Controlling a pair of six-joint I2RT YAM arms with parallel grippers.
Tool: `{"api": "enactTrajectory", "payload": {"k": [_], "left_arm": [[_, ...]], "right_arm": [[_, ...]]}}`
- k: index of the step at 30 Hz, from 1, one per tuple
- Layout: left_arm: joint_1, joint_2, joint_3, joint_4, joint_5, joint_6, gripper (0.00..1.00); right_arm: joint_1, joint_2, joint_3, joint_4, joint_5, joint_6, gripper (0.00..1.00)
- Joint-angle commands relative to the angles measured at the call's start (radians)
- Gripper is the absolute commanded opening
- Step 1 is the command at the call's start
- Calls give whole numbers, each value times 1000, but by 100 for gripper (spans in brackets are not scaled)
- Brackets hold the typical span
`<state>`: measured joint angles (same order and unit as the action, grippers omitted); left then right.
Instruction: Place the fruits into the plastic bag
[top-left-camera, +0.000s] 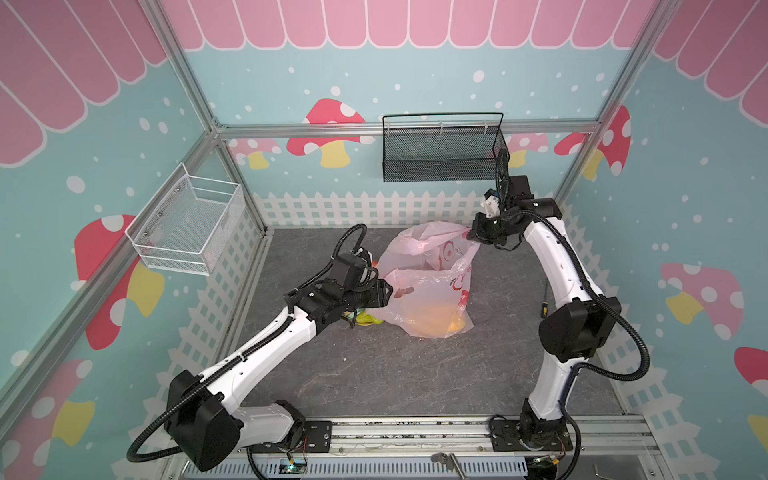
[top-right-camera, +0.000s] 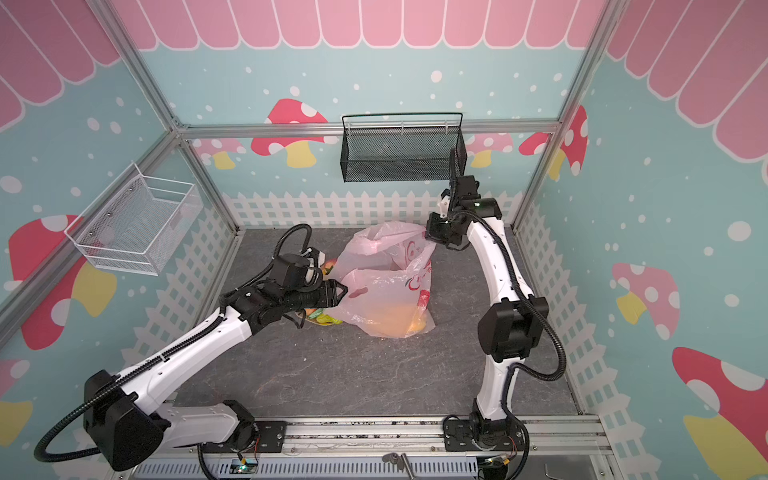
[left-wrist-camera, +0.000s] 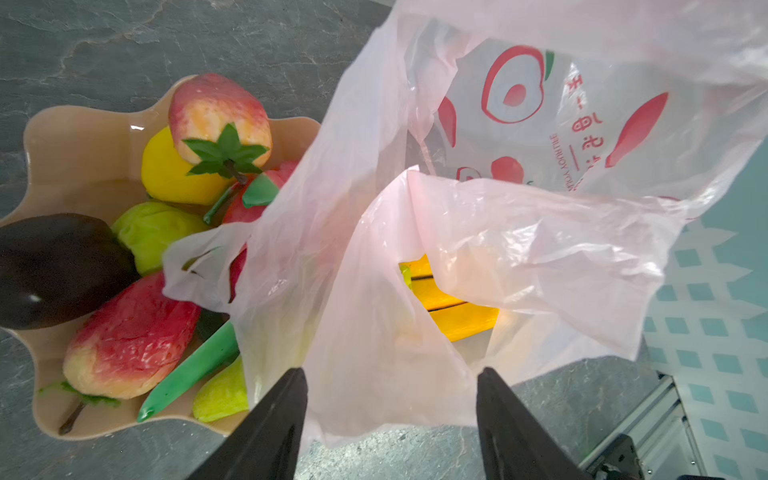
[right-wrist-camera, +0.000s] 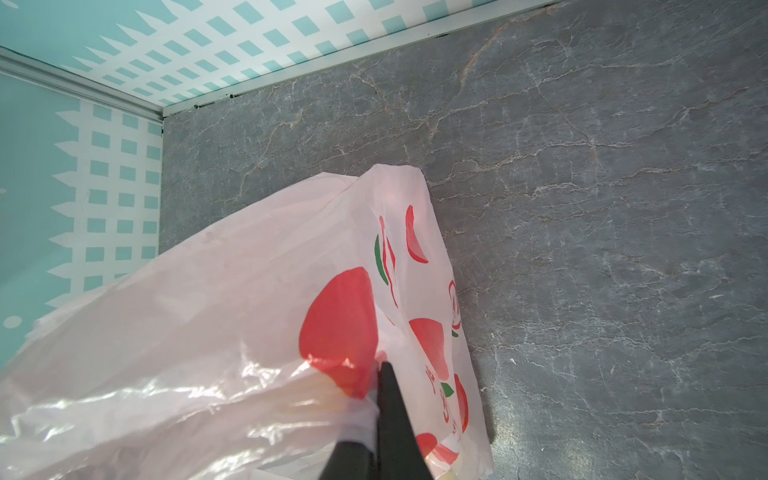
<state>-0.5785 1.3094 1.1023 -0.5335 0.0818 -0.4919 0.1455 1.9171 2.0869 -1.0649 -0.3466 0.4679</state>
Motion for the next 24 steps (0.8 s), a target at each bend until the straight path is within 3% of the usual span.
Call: {"api": "enactTrajectory", "payload": {"k": [1, 4, 13, 15, 19, 24], "left_arm": [[-11, 50, 49, -44, -23, 114, 66], [-17, 84, 66, -50, -42, 153, 66], [-45, 159, 99, -5, 86, 175, 61], [-48, 165, 97, -5, 93, 174, 50], [-61, 165, 104, 14, 119, 164, 19], [-109, 183, 136, 63, 138, 133, 5]], "right_arm": [[0, -4, 24, -24, 9, -17, 1], [0, -6, 25, -26, 11, -18, 1], [1, -9, 25, -29, 16, -17, 1], [1, -10, 25, -31, 20, -18, 1], [1, -10, 28, -40, 33, -28, 0], [-5, -10, 56, -85, 78, -53, 0]]}}
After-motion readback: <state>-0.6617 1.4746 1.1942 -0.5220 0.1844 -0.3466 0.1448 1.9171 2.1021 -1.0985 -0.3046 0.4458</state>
